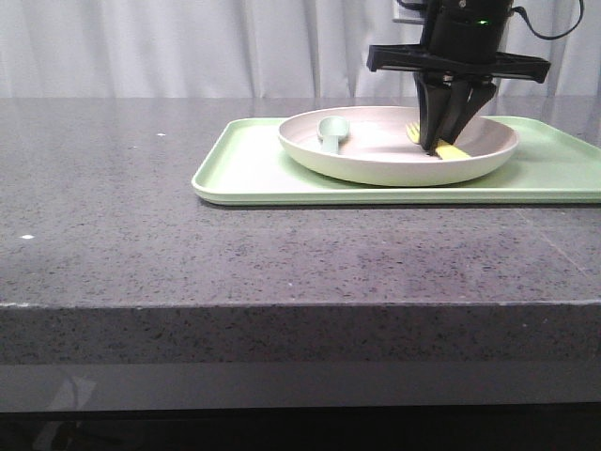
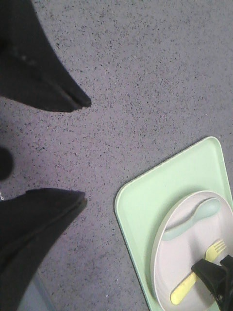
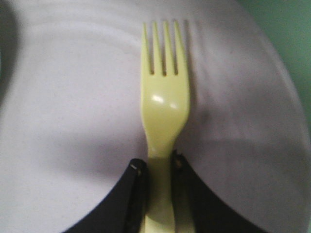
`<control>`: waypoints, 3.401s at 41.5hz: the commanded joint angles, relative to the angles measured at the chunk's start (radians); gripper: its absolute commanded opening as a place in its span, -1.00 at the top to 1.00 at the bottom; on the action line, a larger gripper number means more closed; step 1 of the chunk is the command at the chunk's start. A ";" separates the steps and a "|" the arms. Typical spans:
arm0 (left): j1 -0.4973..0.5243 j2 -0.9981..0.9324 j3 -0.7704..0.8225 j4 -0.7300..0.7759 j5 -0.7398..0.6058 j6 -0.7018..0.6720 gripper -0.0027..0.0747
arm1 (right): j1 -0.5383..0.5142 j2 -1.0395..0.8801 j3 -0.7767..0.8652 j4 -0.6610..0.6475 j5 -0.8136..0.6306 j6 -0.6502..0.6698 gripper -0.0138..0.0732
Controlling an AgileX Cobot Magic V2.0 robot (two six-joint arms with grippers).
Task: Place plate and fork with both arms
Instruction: 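Close the right gripper on the fork handle and lift, then move the fork beside the plate and lower it onto the tray, then release the fork and raise the right gripper away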
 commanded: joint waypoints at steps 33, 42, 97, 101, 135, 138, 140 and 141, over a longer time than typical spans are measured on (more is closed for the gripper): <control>-0.002 -0.004 -0.028 0.000 -0.064 0.004 -0.02 | -0.190 -0.331 0.026 -0.037 0.108 -0.086 0.48; -0.002 -0.004 -0.028 0.000 -0.064 0.004 -0.02 | -0.240 -0.301 0.115 -0.026 0.103 -0.141 0.48; -0.002 0.007 -0.028 0.000 -0.069 0.004 -0.02 | -0.131 -0.412 0.192 0.051 -0.036 -0.240 -0.20; -0.002 0.014 -0.028 0.000 -0.069 0.004 -0.02 | -0.080 -0.508 0.266 0.043 -0.085 -0.240 -0.20; -0.002 0.070 -0.028 0.000 -0.077 0.004 -0.02 | -0.010 -1.261 0.894 -0.092 -0.230 -0.106 -0.19; -0.002 0.070 -0.028 0.000 -0.077 0.004 -0.02 | -0.010 -1.318 0.930 -0.093 -0.239 -0.100 -0.18; -0.002 0.070 -0.028 0.000 -0.077 0.004 -0.01 | -0.010 -1.349 0.952 -0.093 -0.248 -0.100 -0.09; -0.002 0.070 -0.028 0.000 -0.077 0.004 0.00 | -0.010 -1.356 0.960 -0.093 -0.251 -0.100 -0.04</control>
